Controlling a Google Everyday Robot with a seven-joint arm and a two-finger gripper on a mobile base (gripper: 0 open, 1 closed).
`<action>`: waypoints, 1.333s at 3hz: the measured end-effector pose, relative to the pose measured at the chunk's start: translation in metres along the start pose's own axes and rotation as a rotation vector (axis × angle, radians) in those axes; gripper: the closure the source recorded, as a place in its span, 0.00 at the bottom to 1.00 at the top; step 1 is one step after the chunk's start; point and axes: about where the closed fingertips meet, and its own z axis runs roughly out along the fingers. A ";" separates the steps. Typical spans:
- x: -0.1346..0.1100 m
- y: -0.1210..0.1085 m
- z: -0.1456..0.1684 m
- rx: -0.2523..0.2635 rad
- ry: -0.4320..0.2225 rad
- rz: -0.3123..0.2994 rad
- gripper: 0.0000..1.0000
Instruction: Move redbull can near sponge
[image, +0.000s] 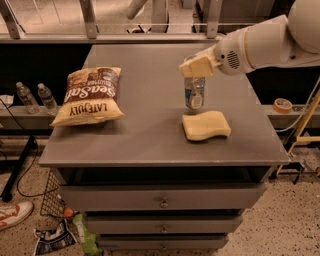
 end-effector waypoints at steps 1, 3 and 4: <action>0.007 0.005 0.000 -0.019 -0.012 0.012 1.00; 0.026 0.001 0.005 -0.021 -0.052 0.044 1.00; 0.035 -0.002 0.000 -0.004 -0.058 0.057 1.00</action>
Offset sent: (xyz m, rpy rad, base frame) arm -0.0047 -0.0122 -0.0292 0.0874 0.0119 -0.0068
